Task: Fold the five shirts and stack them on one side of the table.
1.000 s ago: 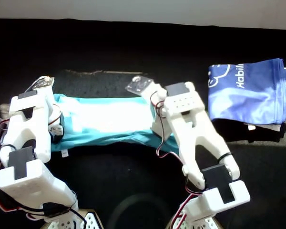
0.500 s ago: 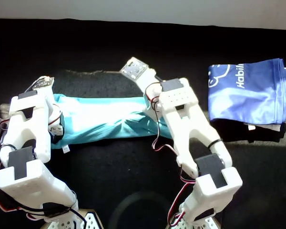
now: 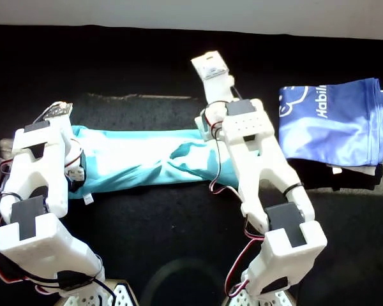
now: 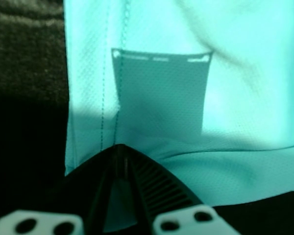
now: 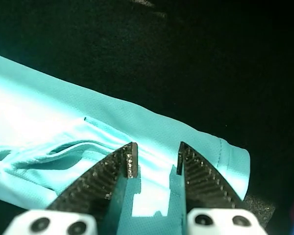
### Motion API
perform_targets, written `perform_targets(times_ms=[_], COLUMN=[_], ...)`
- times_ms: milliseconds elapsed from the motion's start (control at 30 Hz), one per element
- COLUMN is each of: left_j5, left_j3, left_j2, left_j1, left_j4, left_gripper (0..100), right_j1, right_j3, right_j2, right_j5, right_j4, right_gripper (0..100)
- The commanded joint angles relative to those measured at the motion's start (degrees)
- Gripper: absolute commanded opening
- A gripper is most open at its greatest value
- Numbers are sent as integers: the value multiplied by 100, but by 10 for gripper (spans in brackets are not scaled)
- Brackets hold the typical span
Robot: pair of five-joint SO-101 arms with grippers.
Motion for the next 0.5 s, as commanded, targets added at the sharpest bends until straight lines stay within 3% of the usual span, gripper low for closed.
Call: perform_targets(times_ms=[0,200,467], left_j5=[18,18,18], left_j3=[-13,-13,-13], left_j2=[57,57,57], left_j1=[57,57,57], left_j4=[-185,-185,-185], left_gripper=[9,9,9], right_j1=[-66,-673,-716], right_j3=[-277,-295,532], right_j2=[-66,-549,-734], right_j5=[334,809,809], right_j4=[602,1798,1947], right_gripper=[133,19,12])
